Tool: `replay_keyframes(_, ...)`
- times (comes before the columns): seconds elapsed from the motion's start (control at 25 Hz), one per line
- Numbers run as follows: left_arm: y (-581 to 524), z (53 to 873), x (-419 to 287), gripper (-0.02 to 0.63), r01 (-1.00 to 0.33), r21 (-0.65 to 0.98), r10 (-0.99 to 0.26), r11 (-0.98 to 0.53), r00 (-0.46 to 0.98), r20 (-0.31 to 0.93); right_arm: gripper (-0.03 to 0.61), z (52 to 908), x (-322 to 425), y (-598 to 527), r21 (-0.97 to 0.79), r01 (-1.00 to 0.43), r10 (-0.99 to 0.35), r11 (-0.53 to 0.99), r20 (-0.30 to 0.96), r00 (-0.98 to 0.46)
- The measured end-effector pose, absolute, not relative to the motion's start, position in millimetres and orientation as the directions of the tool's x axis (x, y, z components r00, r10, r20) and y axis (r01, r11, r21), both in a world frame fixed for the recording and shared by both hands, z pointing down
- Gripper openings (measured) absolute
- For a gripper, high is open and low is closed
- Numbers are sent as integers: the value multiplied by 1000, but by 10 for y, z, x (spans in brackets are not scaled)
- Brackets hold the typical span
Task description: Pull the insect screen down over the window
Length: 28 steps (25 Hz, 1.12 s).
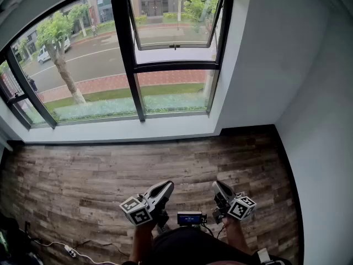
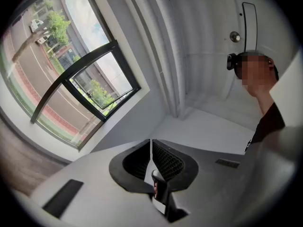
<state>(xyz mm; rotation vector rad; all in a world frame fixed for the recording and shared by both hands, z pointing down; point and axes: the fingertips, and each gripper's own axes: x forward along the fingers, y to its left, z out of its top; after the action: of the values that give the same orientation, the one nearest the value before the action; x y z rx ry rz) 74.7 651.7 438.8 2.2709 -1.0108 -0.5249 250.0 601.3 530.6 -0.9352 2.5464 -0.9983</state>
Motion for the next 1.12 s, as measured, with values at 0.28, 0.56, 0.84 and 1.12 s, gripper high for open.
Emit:
replay_keyframes(0.28,6564,4284,794,9,-502,619,-735,-604,652,-186,6,5286,2601,6088,-686,-497,-677,531,11,-736)
replay_keyframes(0.56,6628,4329,787,9,-508,584,-712,-633,678,-183,6,5271,2686,6119,-690,-499,-692,525,-4,-722)
replay_keyframes(0.84,6711,4327,758,9,-499,588,-712,-637,673,-199,6,5285,2609,6179,-696,-476,-666,538,-5,-746)
replay_keyframes(1.12,6767,4325,655,9,-486,609,-721,-627,658,-217,6,5288,2542,6191,-676,-493,-654,548,21,-756)
